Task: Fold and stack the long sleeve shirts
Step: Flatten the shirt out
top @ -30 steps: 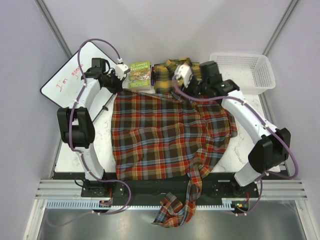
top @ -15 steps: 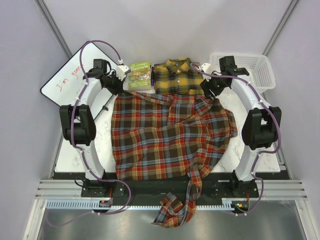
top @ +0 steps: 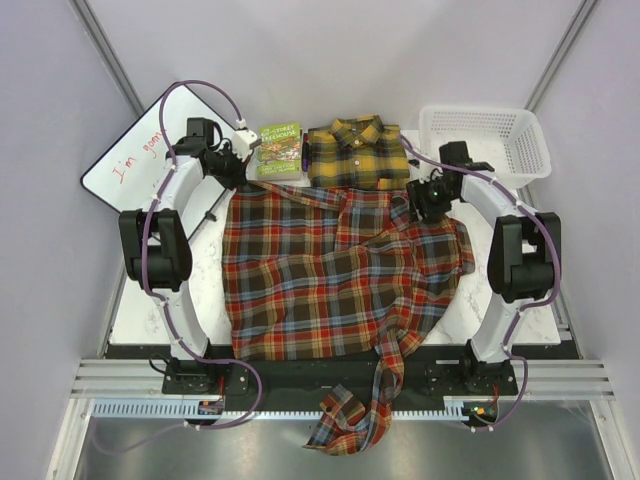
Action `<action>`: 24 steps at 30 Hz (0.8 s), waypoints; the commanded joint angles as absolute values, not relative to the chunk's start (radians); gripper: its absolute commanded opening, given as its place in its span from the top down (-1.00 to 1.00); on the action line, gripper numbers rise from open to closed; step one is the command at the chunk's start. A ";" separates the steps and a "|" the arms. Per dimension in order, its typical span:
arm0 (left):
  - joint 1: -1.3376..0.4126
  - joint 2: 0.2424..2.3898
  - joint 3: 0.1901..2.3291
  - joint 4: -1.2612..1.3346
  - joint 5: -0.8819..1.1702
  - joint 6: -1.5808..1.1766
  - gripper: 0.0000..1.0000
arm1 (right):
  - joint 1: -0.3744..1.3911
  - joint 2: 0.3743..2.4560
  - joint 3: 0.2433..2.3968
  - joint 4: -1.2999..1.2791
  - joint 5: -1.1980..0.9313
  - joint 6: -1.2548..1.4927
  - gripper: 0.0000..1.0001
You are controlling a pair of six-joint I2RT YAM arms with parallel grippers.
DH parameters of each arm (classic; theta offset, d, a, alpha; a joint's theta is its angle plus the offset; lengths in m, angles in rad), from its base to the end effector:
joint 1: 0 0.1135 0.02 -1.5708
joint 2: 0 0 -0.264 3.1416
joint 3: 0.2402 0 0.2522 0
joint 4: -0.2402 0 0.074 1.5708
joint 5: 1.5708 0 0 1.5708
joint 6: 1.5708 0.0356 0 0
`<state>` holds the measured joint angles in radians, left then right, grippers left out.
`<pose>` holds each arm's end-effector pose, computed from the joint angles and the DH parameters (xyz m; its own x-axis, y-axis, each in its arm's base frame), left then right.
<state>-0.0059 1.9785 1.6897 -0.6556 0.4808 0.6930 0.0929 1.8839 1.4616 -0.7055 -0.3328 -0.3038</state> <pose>0.4384 -0.0191 0.2581 -0.4467 0.5691 -0.6904 0.7302 0.6778 0.0863 0.3927 0.0483 0.2217 -0.7904 -0.3576 -0.4973 -0.4858 0.8605 0.1534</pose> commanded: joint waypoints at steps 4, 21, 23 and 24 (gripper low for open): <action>-0.002 1.959 1.701 -0.637 0.502 0.667 0.97 | 0.008 1.790 1.281 -0.447 -0.451 0.127 -0.31; 0.034 1.962 1.694 -0.630 0.495 0.670 0.96 | -0.066 1.922 1.247 -0.287 -0.565 0.367 -0.27; 0.035 1.962 1.690 -0.632 0.495 0.675 0.97 | -0.081 1.895 1.226 -0.285 -0.552 0.362 -0.27; 0.035 1.960 1.687 -0.630 0.499 0.676 0.96 | -0.090 1.870 1.198 -0.276 -0.554 0.361 -0.28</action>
<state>0.0307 1.9785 1.6894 -0.6529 0.4808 0.6922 -0.0475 1.9163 1.2469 -0.3134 -0.5476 0.3290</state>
